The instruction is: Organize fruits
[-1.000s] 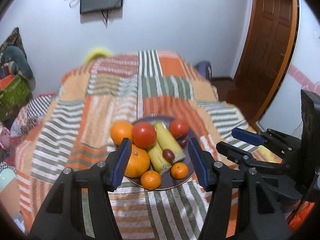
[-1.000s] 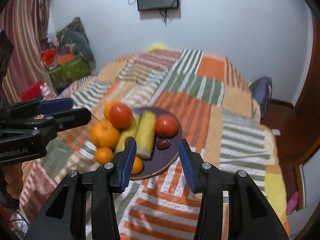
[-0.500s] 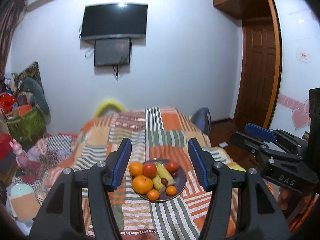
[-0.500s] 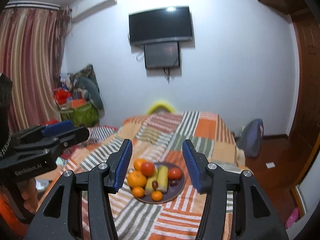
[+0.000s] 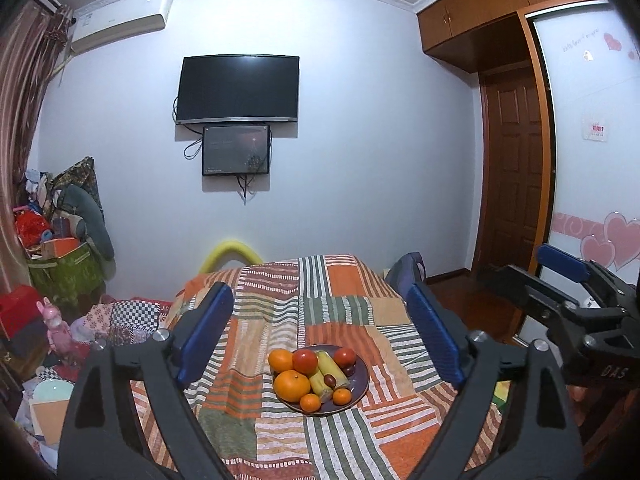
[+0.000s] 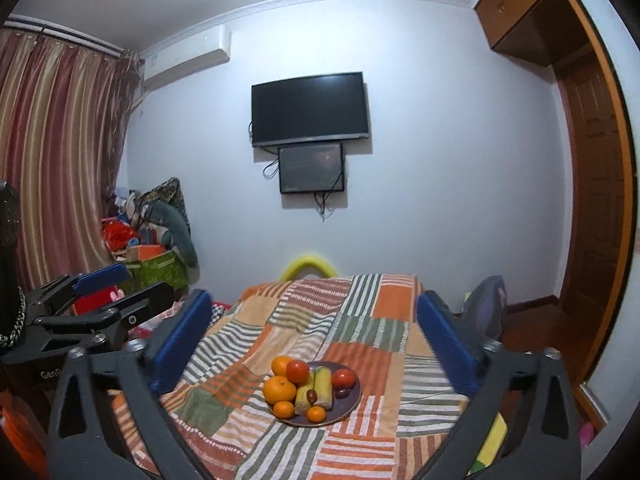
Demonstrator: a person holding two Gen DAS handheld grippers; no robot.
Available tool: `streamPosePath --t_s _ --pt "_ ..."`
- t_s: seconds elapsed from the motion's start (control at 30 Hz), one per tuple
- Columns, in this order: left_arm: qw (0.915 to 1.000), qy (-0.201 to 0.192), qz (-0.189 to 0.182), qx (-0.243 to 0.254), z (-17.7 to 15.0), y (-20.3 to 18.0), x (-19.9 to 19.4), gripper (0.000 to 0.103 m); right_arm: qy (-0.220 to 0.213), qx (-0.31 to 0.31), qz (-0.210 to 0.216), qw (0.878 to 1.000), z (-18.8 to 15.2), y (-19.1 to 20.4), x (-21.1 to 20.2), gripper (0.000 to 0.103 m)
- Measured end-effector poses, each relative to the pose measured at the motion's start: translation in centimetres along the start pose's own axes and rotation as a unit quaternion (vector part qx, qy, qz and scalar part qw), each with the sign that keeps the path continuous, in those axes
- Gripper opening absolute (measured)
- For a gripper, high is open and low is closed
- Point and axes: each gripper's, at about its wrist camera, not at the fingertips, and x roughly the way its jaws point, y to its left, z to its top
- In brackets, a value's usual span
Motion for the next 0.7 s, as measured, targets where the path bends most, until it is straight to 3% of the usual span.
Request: streamPosePath --t_s 0.33,0.7 --pt "0.9999 -0.009 0.005 -0.004 -0.1 -0.3 -1.3 0.103 0.005 0.003 -0.005 1.0 -0.7 0.0 -1.1 0.103" --pt "0.9999 -0.005 0.005 -0.009 -0.3 -0.2 -1.6 0.103 0.003 0.002 -0.006 1.0 -0.8 -0.1 -1.5 0.103"
